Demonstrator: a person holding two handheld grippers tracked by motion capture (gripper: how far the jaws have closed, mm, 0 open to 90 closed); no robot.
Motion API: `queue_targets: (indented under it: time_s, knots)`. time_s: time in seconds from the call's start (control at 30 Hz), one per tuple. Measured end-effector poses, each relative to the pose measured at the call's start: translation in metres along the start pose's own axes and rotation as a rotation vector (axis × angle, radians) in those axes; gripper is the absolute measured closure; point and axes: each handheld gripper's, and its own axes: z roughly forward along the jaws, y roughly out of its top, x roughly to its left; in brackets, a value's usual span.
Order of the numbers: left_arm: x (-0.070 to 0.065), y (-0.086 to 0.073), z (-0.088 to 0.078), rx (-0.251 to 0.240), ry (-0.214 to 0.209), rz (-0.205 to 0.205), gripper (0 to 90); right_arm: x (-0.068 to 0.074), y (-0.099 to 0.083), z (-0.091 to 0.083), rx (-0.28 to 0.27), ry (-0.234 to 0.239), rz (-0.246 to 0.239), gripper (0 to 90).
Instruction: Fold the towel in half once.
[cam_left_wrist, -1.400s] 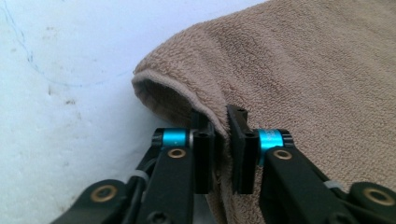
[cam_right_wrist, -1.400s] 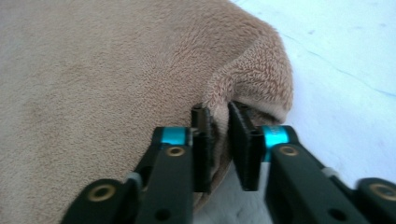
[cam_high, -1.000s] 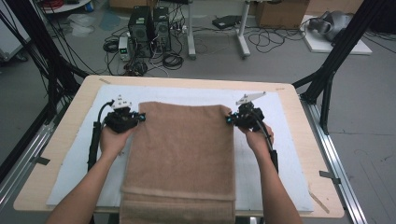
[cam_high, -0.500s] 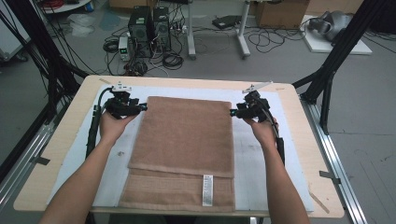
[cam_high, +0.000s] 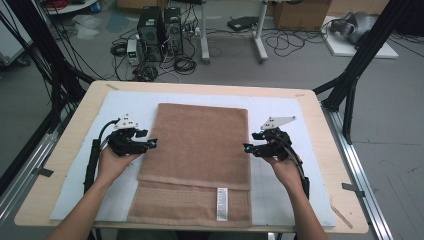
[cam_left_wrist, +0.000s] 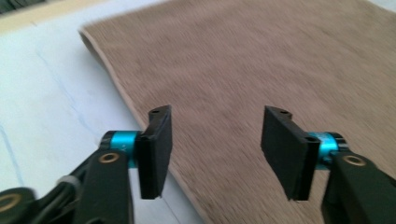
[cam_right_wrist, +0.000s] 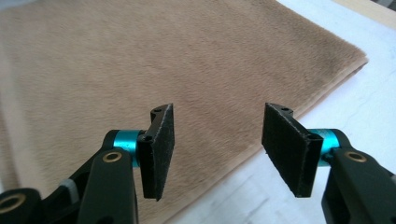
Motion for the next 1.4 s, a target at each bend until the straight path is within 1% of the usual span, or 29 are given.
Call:
queue_targets:
  time_s: [0.07, 0.1, 0.13, 0.17, 0.23, 0.3, 0.33, 0.37, 0.4, 0.47, 0.5, 0.57, 0.6, 0.67, 0.77, 0.83, 0.87, 0.9, 0.93, 0.97, 1.0, 1.07, 1.1, 1.23, 1.27, 1.3, 1.33, 1.37, 1.4]
  knots:
    - [-0.004, -0.007, -0.002, 0.006, -0.014, 0.004, 40.1, 0.005, -0.006, 0.001, -0.003, -0.004, -0.008, 42.5]
    - [-0.005, -0.009, -0.001, 0.024, -0.023, 0.008, 39.8, 0.007, -0.01, 0.002, -0.003, -0.003, -0.009, 42.9]
    - [-0.008, -0.012, -0.001, 0.022, -0.027, 0.014, 37.8, 0.009, -0.013, 0.005, -0.005, 0.0, -0.014, 43.4]
    - [-0.01, -0.015, -0.001, 0.018, -0.031, 0.023, 36.7, 0.012, -0.015, 0.007, 0.006, -0.003, -0.016, 43.8]
    - [-0.012, -0.02, 0.0, 0.012, -0.042, 0.029, 37.1, 0.014, -0.02, 0.014, 0.014, 0.009, -0.023, 46.5]
    - [-0.013, -0.023, 0.003, 0.044, -0.052, 0.031, 37.7, 0.017, -0.023, 0.021, 0.038, 0.022, -0.028, 49.2]
    - [-0.013, -0.024, 0.005, 0.05, -0.054, 0.041, 39.1, 0.018, -0.024, 0.024, 0.057, 0.03, -0.033, 50.6]
    - [-0.014, -0.025, 0.005, 0.054, -0.053, 0.048, 43.7, 0.019, -0.024, 0.029, 0.072, 0.038, -0.037, 52.9]
    - [-0.015, -0.026, 0.007, 0.053, -0.046, 0.051, 46.3, 0.019, -0.024, 0.031, 0.084, 0.04, -0.042, 54.1]
    - [-0.015, -0.028, 0.01, 0.076, -0.061, 0.057, 53.9, 0.019, -0.025, 0.035, 0.108, 0.037, -0.052, 58.5]
    - [-0.015, -0.029, 0.012, 0.092, -0.067, 0.066, 57.7, 0.018, -0.025, 0.037, 0.121, 0.037, -0.046, 60.1]
    - [-0.016, -0.031, 0.014, 0.08, -0.057, 0.077, 62.7, 0.016, -0.027, 0.041, 0.142, 0.051, -0.048, 64.1]
    - [-0.016, -0.032, 0.014, 0.078, -0.048, 0.081, 67.2, 0.017, -0.028, 0.043, 0.14, 0.052, -0.048, 65.3]
    - [-0.016, -0.032, 0.014, 0.077, -0.05, 0.075, 72.6, 0.016, -0.03, 0.043, 0.126, 0.055, -0.048, 67.7]
    - [-0.018, -0.031, 0.015, 0.078, -0.04, 0.089, 78.2, 0.016, -0.03, 0.043, 0.126, 0.055, -0.044, 70.4]
    - [-0.018, -0.031, 0.014, 0.077, -0.041, 0.086, 77.1, 0.015, -0.03, 0.043, 0.127, 0.052, -0.045, 70.0]
    - [-0.017, -0.03, 0.013, 0.078, -0.039, 0.081, 74.5, 0.016, -0.03, 0.043, 0.127, 0.05, -0.043, 67.9]
    - [-0.017, -0.03, 0.011, 0.078, -0.039, 0.076, 69.6, 0.016, -0.03, 0.042, 0.123, 0.037, -0.044, 61.6]
    - [-0.017, -0.03, 0.009, 0.07, -0.043, 0.069, 63.5, 0.017, -0.029, 0.04, 0.117, 0.027, -0.048, 58.7]
    - [-0.018, -0.03, 0.007, 0.063, -0.043, 0.066, 58.0, 0.017, -0.029, 0.037, 0.096, 0.037, -0.046, 58.6]
    - [-0.018, -0.03, 0.005, 0.05, -0.053, 0.063, 56.4, 0.018, -0.029, 0.035, 0.084, 0.043, -0.05, 58.0]
    - [-0.021, -0.029, 0.002, 0.04, -0.068, 0.069, 56.6, 0.022, -0.03, 0.032, 0.074, 0.057, -0.064, 57.9]
    - [-0.022, -0.03, 0.0, 0.042, -0.078, 0.078, 56.6, 0.024, -0.03, 0.031, 0.082, 0.067, -0.075, 57.7]
    - [-0.031, -0.035, -0.003, 0.064, -0.108, 0.122, 57.6, 0.033, -0.036, 0.031, 0.1, 0.099, -0.1, 56.6]
    - [-0.032, -0.038, -0.003, 0.079, -0.11, 0.127, 59.5, 0.035, -0.038, 0.032, 0.108, 0.103, -0.112, 57.0]
    - [-0.032, -0.039, -0.003, 0.104, -0.117, 0.127, 60.7, 0.037, -0.04, 0.033, 0.116, 0.097, -0.117, 57.2]
    - [-0.033, -0.04, -0.003, 0.098, -0.119, 0.124, 60.7, 0.037, -0.041, 0.032, 0.105, 0.096, -0.115, 58.6]
    - [-0.035, -0.043, -0.004, 0.084, -0.113, 0.135, 61.7, 0.037, -0.042, 0.032, 0.101, 0.099, -0.11, 60.8]
    - [-0.036, -0.045, -0.004, 0.076, -0.111, 0.139, 64.7, 0.037, -0.043, 0.033, 0.099, 0.092, -0.112, 62.7]
